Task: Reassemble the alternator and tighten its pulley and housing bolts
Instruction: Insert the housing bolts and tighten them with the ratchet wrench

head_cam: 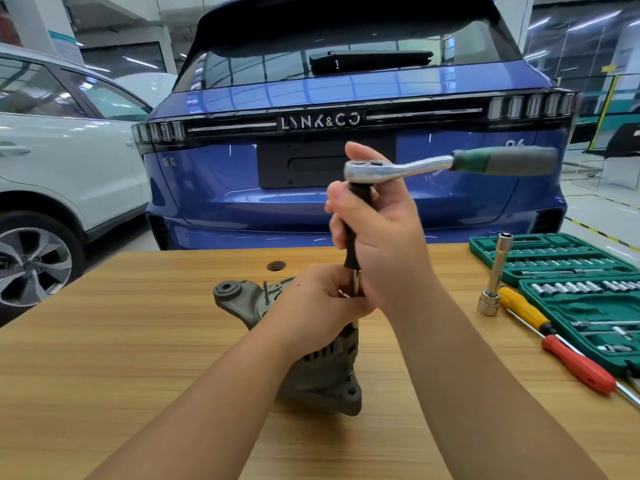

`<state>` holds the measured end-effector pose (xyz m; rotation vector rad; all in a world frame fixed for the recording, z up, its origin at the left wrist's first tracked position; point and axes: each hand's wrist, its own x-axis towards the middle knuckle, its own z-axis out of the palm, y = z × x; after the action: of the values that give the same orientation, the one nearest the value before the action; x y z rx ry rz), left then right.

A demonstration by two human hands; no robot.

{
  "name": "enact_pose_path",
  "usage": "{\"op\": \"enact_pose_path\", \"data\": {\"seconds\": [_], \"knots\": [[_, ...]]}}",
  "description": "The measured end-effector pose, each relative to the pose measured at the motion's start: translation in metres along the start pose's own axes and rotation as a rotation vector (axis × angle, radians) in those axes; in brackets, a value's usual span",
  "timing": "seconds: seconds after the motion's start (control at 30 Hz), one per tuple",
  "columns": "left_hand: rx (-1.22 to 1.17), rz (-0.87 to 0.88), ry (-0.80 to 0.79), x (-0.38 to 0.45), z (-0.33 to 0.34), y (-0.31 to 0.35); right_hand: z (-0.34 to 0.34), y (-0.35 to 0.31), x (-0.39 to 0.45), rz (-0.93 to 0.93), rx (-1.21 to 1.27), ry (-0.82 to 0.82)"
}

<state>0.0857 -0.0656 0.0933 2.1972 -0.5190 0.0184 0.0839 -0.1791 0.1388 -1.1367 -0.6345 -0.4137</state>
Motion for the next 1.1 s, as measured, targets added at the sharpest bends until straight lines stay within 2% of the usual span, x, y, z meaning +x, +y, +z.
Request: {"op": "enact_pose_path", "data": {"seconds": [0.07,0.2,0.27,0.33,0.4,0.47,0.6,0.67,0.77,0.93,1.1], "knots": [[-0.001,0.015,0.0,-0.002,-0.002,0.0,0.006,0.003,-0.002,-0.098,-0.053,-0.026],[0.082,0.021,-0.005,-0.006,-0.003,0.002,0.008,0.004,-0.005,-0.146,-0.02,0.025],[0.045,0.016,0.007,-0.005,-0.002,0.002,0.004,0.0,-0.001,-0.073,0.111,-0.038],[0.017,0.004,0.008,-0.005,-0.002,0.003,0.001,-0.005,0.005,0.091,0.273,-0.123],[0.008,-0.002,0.017,-0.005,-0.002,0.001,0.0,-0.007,0.007,0.163,0.338,-0.126],[-0.001,-0.007,0.024,-0.005,-0.001,-0.001,0.002,-0.005,0.001,0.129,0.305,-0.066],[0.031,0.005,-0.017,-0.003,0.001,-0.001,0.005,-0.006,-0.005,0.018,0.023,0.124],[0.035,0.01,-0.016,-0.002,0.002,0.0,0.002,-0.009,-0.002,0.051,-0.029,0.158],[0.029,0.0,0.01,0.0,0.002,0.001,0.0,-0.009,-0.002,0.102,0.045,0.066],[0.012,0.004,0.018,-0.002,0.0,0.003,0.008,0.001,-0.003,-0.129,-0.039,0.021],[0.007,-0.008,0.01,-0.004,0.001,0.005,0.001,-0.003,0.002,-0.016,0.199,-0.038]]}}
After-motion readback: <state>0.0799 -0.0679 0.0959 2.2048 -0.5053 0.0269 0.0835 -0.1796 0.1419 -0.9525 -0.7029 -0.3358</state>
